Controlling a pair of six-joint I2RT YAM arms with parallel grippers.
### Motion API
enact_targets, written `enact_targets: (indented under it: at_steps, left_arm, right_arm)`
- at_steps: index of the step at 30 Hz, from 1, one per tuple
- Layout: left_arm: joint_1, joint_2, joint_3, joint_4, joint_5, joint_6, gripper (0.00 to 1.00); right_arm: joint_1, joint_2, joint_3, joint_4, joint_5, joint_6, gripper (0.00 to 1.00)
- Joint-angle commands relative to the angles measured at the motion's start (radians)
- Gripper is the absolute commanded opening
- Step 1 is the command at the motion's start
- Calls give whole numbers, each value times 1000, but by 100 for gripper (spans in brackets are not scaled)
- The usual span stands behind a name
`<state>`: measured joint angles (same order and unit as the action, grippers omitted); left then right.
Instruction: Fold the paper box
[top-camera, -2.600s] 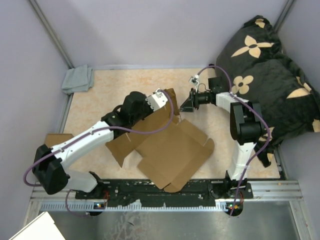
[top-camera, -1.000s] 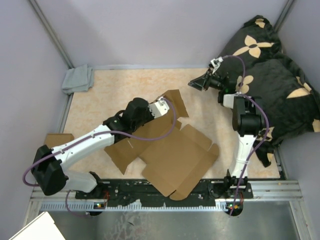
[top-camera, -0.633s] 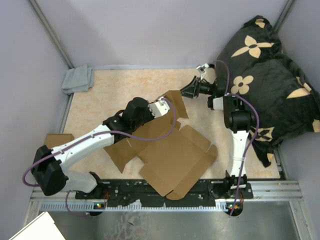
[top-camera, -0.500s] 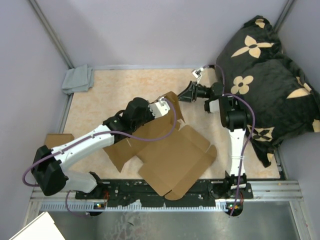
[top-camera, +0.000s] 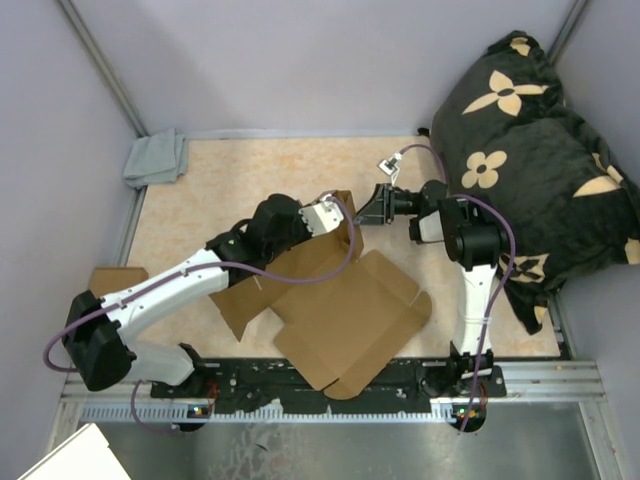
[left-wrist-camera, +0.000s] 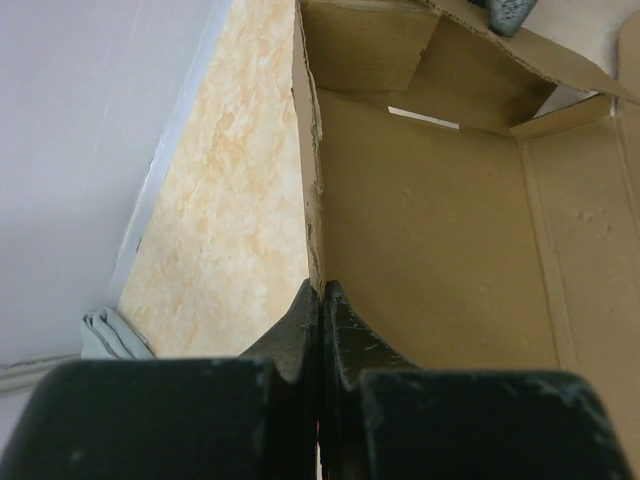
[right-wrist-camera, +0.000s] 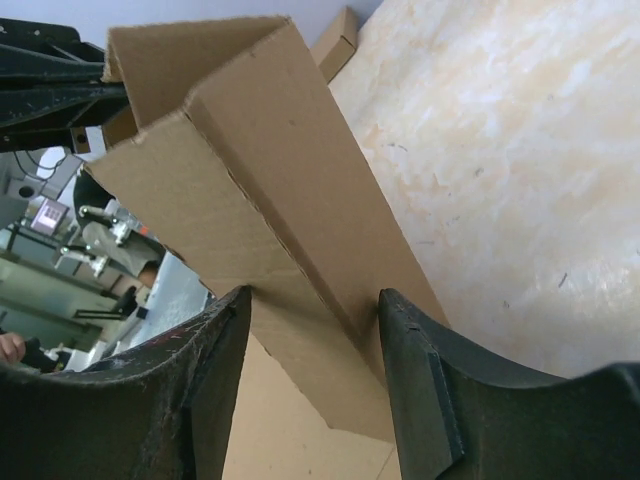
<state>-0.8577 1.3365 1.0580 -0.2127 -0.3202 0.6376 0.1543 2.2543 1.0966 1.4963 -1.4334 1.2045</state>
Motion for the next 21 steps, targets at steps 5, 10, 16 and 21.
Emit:
enact_targets:
  at_steps: [5,10,16,21]
  left_arm:
    - [-34,-40,33,-43,34,1,0]
    - [-55,-49,30,-71,6,15,0]
    - [-90,-38,22,-84,-35,49,0]
    - [-123,-31,-3,-77,-75,71,0]
  right_arm:
    - [4,-30,50,228,-45,-9,55]
    - [3,-16,88,228,-77,9,55]
    - [-7,-52,68,228,-126,11,55]
    - [-12,-67,56,228,-171,18,56]
